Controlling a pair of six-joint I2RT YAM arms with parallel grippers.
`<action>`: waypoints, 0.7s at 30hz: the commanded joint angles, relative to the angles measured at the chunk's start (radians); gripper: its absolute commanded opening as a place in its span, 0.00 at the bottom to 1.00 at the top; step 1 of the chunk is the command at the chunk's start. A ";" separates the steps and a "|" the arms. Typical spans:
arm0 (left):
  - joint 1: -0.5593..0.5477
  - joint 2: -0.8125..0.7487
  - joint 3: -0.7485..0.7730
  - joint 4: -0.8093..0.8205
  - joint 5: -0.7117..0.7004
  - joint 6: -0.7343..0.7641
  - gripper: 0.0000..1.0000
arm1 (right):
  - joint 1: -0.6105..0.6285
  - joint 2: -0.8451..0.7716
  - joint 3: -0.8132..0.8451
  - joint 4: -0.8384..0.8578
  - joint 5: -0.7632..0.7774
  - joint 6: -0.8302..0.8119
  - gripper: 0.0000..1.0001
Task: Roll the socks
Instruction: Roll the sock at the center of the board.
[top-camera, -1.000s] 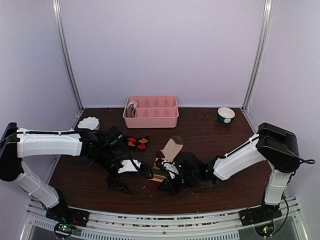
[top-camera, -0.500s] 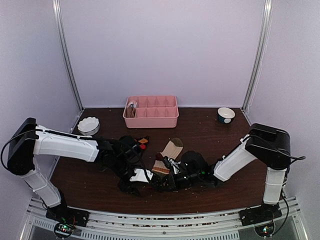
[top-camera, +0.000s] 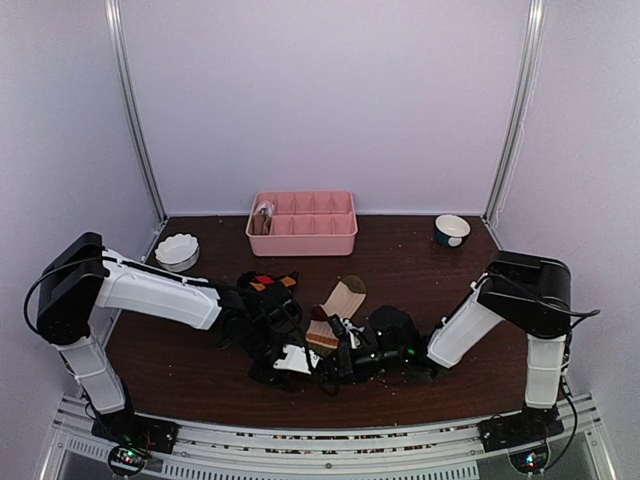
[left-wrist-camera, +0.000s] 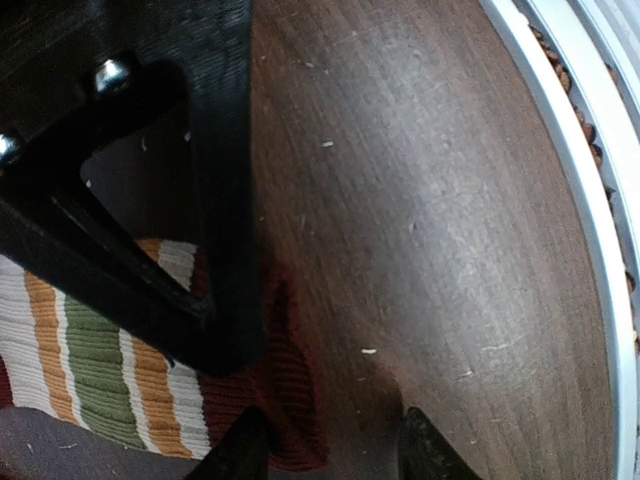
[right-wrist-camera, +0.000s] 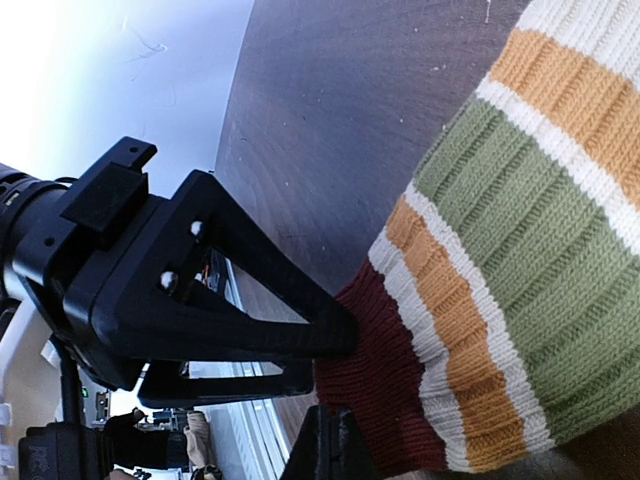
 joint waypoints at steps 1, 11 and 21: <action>-0.002 0.004 -0.017 0.067 -0.058 0.031 0.42 | -0.010 0.023 -0.013 0.079 -0.021 0.031 0.00; -0.001 0.035 0.005 0.063 -0.069 0.015 0.13 | -0.014 0.006 -0.001 0.004 -0.022 -0.001 0.00; 0.051 0.139 0.132 -0.180 0.118 -0.019 0.00 | -0.002 -0.255 -0.074 -0.322 0.305 -0.297 1.00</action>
